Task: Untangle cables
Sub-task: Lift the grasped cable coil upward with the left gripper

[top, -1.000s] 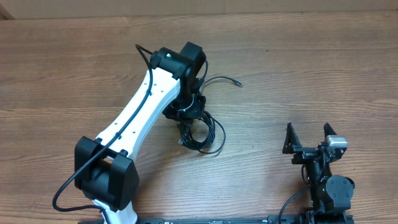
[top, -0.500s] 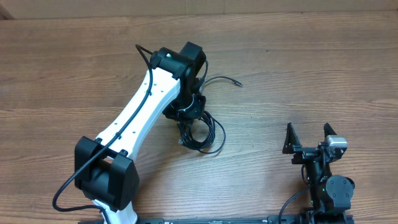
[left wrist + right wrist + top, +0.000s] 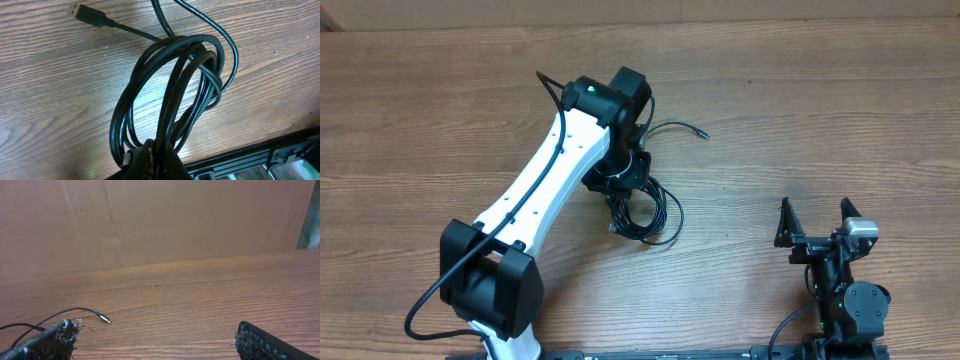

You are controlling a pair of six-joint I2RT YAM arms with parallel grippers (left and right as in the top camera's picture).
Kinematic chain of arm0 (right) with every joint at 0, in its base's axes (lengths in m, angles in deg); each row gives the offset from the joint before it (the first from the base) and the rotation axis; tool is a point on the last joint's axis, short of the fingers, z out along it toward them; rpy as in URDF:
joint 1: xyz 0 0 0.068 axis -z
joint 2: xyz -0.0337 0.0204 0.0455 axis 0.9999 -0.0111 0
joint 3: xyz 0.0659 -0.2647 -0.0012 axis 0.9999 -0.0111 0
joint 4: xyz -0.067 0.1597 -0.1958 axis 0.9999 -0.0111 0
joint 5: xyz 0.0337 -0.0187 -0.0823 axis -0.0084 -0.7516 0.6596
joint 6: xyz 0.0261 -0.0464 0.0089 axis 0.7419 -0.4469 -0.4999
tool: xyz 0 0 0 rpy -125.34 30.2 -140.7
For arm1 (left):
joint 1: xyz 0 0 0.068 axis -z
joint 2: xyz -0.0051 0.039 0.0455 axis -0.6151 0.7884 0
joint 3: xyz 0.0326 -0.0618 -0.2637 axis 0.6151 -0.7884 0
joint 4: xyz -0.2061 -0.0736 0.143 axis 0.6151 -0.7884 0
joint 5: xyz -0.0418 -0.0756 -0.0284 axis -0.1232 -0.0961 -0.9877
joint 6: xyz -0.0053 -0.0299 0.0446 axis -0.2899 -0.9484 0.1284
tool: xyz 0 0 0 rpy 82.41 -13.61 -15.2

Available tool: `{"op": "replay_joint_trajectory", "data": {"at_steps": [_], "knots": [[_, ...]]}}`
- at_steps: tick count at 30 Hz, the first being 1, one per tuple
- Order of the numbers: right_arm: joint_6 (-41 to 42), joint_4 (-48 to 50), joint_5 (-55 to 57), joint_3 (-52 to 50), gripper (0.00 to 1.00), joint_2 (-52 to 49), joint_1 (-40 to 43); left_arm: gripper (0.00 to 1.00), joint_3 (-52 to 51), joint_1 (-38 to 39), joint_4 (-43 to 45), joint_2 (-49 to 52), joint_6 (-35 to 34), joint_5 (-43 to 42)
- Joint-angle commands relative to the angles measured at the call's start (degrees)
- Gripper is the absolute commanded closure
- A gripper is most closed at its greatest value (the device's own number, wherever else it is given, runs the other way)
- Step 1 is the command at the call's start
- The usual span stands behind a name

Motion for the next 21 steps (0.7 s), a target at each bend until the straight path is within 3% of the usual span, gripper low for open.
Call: {"op": "replay_joint_trajectory", "data": {"at_steps": [1,21], "knots": [[-0.39,0.35,-0.31,-0.61,0.0,0.57,0.15,0.96,0.9,0.22,0.07,-0.11,-1.46,-0.31],[-0.39,0.35,-0.31,-0.61,0.0,0.57,0.15,0.96,0.87,0.22,0.68,-0.11,-3.61,-0.31]]}}
